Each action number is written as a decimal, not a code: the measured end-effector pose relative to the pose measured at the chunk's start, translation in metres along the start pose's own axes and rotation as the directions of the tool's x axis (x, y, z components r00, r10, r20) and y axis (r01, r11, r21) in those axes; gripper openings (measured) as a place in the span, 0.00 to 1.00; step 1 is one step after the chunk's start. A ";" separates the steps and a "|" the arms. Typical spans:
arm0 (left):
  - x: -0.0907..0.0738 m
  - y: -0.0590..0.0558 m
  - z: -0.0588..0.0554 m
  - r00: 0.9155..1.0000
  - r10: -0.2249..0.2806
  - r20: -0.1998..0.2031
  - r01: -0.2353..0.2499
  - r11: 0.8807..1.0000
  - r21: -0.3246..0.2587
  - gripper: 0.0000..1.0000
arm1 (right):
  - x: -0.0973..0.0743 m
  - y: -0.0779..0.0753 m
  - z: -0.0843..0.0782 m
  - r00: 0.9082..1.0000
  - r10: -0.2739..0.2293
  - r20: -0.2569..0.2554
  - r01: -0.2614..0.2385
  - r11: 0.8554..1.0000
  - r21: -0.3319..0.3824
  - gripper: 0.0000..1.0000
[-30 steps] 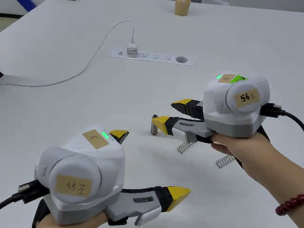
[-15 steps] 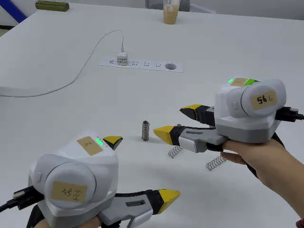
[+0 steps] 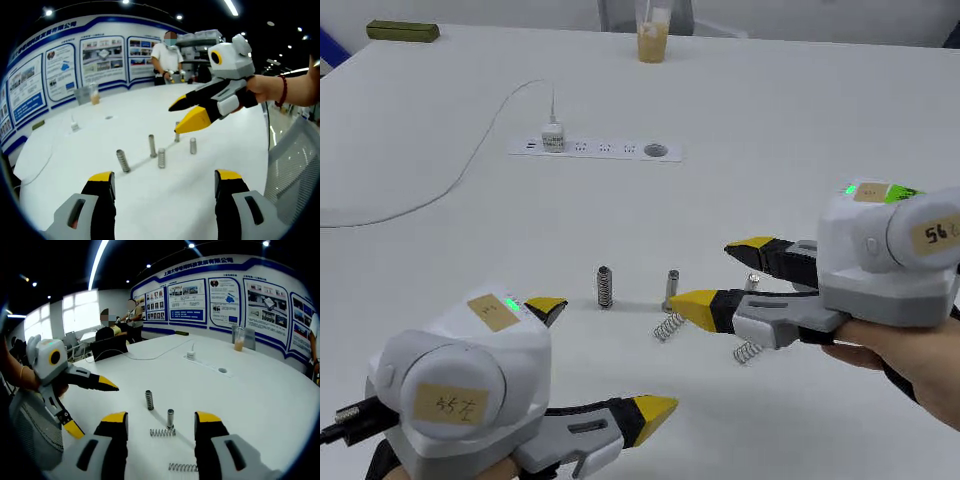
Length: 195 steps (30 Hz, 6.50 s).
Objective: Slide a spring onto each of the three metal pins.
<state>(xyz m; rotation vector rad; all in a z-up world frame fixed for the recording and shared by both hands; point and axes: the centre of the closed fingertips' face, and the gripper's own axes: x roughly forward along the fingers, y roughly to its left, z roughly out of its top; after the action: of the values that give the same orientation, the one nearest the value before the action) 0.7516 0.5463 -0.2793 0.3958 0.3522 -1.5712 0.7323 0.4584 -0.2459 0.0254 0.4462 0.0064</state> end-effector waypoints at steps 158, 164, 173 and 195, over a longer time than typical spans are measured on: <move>-0.001 -0.039 0.062 0.948 -0.152 0.281 0.164 0.986 -0.021 0.10 | -0.030 0.038 0.029 0.968 0.148 0.204 -0.232 0.842 0.488 0.29; -0.003 -0.042 0.068 0.936 -0.166 0.310 0.180 0.984 -0.017 0.10 | -0.031 0.040 0.029 0.963 0.158 0.216 -0.250 0.820 0.515 0.26; -0.005 -0.044 0.071 0.927 -0.177 0.332 0.193 0.981 -0.016 0.10 | -0.033 0.042 0.033 0.955 0.171 0.242 -0.281 0.783 0.555 0.20; -0.002 -0.045 0.069 0.937 -0.177 0.301 0.184 0.983 0.005 0.11 | -0.036 0.047 0.038 0.939 0.201 0.279 -0.322 0.801 0.505 0.11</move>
<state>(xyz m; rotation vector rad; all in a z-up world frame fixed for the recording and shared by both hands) 0.7042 0.5188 -0.2179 0.1033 0.1736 -1.7758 0.7164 0.5043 -0.1953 0.6523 0.2132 0.1514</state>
